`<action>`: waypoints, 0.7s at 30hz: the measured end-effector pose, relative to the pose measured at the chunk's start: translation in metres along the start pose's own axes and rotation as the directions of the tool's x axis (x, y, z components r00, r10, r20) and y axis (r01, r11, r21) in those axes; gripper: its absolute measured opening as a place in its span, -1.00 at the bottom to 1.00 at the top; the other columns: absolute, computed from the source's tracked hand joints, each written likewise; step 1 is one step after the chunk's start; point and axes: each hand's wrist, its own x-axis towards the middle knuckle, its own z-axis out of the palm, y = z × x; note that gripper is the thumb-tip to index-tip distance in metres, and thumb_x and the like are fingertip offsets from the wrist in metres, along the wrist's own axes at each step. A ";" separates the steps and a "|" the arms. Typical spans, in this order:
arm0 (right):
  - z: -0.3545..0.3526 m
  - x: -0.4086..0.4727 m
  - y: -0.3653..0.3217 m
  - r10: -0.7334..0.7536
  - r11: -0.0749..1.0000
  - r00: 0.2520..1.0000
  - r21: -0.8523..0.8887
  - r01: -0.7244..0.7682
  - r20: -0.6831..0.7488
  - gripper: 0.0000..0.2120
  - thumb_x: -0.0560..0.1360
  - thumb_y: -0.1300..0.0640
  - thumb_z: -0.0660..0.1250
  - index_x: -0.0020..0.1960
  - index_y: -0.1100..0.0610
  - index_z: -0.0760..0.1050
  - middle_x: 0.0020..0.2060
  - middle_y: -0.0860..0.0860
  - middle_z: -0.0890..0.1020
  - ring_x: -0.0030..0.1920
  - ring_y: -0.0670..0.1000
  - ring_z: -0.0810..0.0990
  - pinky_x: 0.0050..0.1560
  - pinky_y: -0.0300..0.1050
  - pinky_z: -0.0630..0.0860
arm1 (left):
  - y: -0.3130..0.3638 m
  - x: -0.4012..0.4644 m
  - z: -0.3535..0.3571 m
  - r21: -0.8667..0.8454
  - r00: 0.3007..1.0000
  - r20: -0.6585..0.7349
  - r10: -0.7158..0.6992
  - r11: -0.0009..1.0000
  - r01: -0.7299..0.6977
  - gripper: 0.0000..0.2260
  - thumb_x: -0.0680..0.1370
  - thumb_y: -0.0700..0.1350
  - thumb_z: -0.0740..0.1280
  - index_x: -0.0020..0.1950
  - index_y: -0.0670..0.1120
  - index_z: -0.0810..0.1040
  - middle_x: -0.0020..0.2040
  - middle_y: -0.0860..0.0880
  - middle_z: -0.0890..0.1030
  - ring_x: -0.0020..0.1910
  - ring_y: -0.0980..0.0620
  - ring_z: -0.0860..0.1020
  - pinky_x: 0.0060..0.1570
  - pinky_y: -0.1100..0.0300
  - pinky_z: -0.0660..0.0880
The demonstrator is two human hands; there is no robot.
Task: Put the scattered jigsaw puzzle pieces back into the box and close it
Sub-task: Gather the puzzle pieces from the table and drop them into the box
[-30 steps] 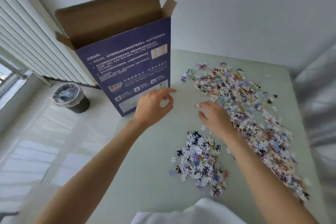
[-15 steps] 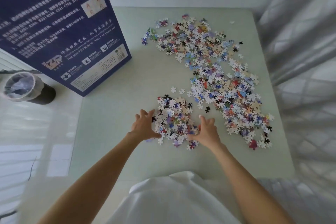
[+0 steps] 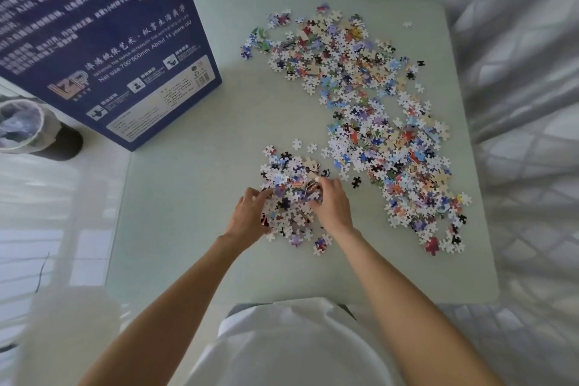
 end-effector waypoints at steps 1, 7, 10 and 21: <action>-0.004 0.004 0.003 -0.008 1.000 1.000 -0.007 0.008 -0.005 -0.58 0.45 0.18 0.39 0.27 0.13 0.38 0.14 0.08 0.47 0.05 0.02 0.51 0.07 -0.21 0.45 | -0.001 0.001 -0.001 -0.014 1.000 0.009 0.001 1.000 -0.001 -0.22 0.34 -0.14 0.53 0.46 0.04 0.22 0.27 -0.08 0.30 0.18 -0.05 0.43 0.17 0.13 0.44; -0.022 0.038 0.012 -0.206 0.971 0.969 -0.093 0.220 0.138 -0.40 0.38 0.02 0.45 0.33 0.16 0.31 0.30 0.11 0.34 0.32 0.10 0.28 0.33 -0.09 0.24 | -0.003 -0.002 -0.003 -0.099 1.000 0.003 0.009 0.995 -0.008 -0.28 0.37 -0.16 0.51 0.44 0.07 0.26 0.27 -0.06 0.31 0.08 0.00 0.49 0.07 0.17 0.52; -0.022 0.058 0.006 -0.313 0.858 0.894 -0.309 0.411 0.321 -0.10 0.26 -0.23 0.45 0.42 0.14 0.18 0.42 0.12 0.22 0.41 0.15 0.17 0.43 0.09 0.14 | -0.002 -0.004 -0.002 -0.106 1.000 -0.009 -0.001 0.994 0.000 -0.30 0.38 -0.16 0.50 0.45 0.05 0.26 0.26 -0.06 0.32 0.09 0.01 0.47 0.09 0.18 0.50; -0.013 0.047 0.010 -0.246 0.923 0.937 -0.234 0.305 0.249 -0.45 0.37 0.03 0.45 0.23 0.16 0.29 0.11 0.12 0.46 0.08 0.03 0.45 0.00 -0.24 0.42 | 0.032 0.022 0.003 -0.006 0.981 -0.169 -0.097 0.995 0.097 -0.11 0.31 0.22 0.46 0.50 0.05 0.08 0.39 -0.06 0.18 0.34 -0.04 0.20 0.23 0.06 0.41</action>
